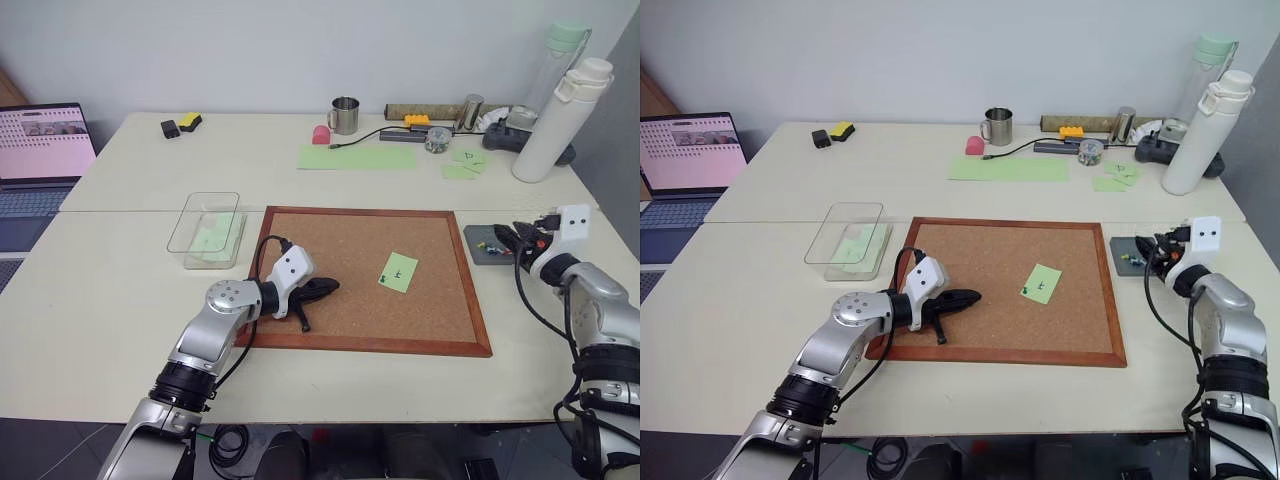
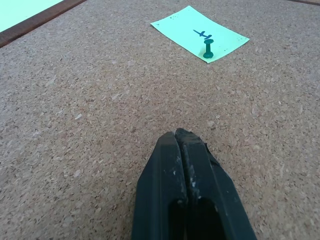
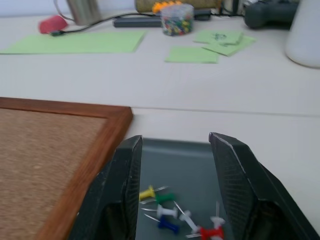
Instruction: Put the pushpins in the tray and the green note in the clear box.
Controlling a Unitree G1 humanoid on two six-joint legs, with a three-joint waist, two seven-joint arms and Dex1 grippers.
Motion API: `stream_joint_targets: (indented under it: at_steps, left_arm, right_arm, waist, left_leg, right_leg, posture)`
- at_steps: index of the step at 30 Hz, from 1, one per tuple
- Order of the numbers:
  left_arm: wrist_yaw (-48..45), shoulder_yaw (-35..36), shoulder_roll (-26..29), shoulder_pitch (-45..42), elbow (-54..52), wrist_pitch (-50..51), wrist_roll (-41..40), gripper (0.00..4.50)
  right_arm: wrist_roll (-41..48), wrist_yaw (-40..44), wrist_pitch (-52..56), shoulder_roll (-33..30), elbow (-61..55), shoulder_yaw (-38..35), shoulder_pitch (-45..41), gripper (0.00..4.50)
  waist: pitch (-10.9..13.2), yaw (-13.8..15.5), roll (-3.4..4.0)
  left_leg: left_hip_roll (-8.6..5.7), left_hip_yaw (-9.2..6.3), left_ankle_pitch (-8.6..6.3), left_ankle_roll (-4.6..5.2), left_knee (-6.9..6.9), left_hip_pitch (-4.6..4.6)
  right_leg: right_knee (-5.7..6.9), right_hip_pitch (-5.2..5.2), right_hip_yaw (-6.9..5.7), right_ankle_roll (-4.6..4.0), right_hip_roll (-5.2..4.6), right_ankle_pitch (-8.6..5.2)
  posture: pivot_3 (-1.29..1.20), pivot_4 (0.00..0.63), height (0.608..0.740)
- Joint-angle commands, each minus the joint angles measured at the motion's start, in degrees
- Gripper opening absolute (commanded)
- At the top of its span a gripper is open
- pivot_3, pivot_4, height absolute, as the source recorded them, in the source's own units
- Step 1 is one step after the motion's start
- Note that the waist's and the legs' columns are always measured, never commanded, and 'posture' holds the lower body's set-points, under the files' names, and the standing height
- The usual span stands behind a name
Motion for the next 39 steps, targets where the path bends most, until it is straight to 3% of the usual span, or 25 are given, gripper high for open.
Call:
stream_joint_targets:
  at_steps: [1,8,14,25,29,37,39]
  left_arm:
    - [0.49,-0.13,1.36,1.14,1.53,1.78,1.34,0.0]
    - [0.43,-0.23,1.36,1.23,1.15,2.11,1.27,0.0]
    - [0.38,-0.35,1.42,1.16,0.65,2.38,1.19,0.0]
    - [0.88,-0.1,1.61,2.0,-0.66,3.12,1.11,0.0]
    - [1.08,-0.02,1.79,2.27,-1.12,3.36,1.03,0.0]
    - [1.19,0.13,1.91,2.12,-1.14,3.48,0.97,0.0]
    - [1.2,0.19,1.65,1.69,-0.92,3.64,0.79,0.0]
  right_arm:
    - [4.21,7.76,3.22,0.59,-14.05,5.32,3.5,2.2]
    - [2.31,7.45,6.37,5.66,-25.53,16.38,7.53,2.2]
    - [-1.61,6.46,6.28,8.29,-23.36,22.03,6.77,2.2]
    - [-6.13,4.8,7.21,10.68,-19.34,25.07,4.93,2.2]
    - [-6.42,4.78,6.91,11.3,-19.16,25.17,4.92,1.63]
    - [-6.39,4.75,6.71,10.99,-19.83,24.59,5.0,0.01]
    - [-6.32,4.82,6.44,10.69,-20.65,24.01,4.96,0.01]
  waist:
    - [-0.01,-0.09,0.02]
    - [-0.02,-0.09,0.02]
    - [-0.02,0.01,0.01]
    - [-0.02,-0.02,0.01]
    - [-0.02,-0.02,0.01]
    - [-0.02,-0.07,0.01]
    - [-0.02,-0.07,0.01]
  left_leg:
    - [0.02,-0.01,0.0,0.01,0.01,0.0]
    - [0.01,-0.05,-0.01,0.02,0.02,-0.01]
    - [0.0,-0.06,-0.01,0.01,0.03,-0.01]
    - [0.0,-0.09,-0.01,0.01,0.02,0.01]
    - [0.0,-0.09,-0.01,0.01,0.03,0.0]
    - [0.0,-0.09,-0.01,0.01,0.02,0.01]
    - [0.0,-0.09,-0.01,0.01,0.02,0.01]
  right_leg:
    - [0.0,0.0,0.02,0.0,0.04,0.0]
    - [0.01,0.01,-0.02,0.0,0.03,0.0]
    - [0.0,0.01,-0.04,0.0,0.02,0.0]
    - [0.01,0.0,-0.05,0.0,0.03,0.0]
    - [0.01,0.0,-0.05,0.0,0.03,0.0]
    - [0.01,0.0,-0.05,0.0,0.03,0.0]
    - [0.01,0.0,-0.05,0.0,0.03,0.0]
  posture:
    - [0.0,0.15,0.74]
    - [0.0,0.15,0.74]
    - [0.0,0.15,0.74]
    - [0.0,0.15,0.74]
    - [0.0,0.15,0.74]
    - [0.0,0.15,0.74]
    - [0.0,0.15,0.74]
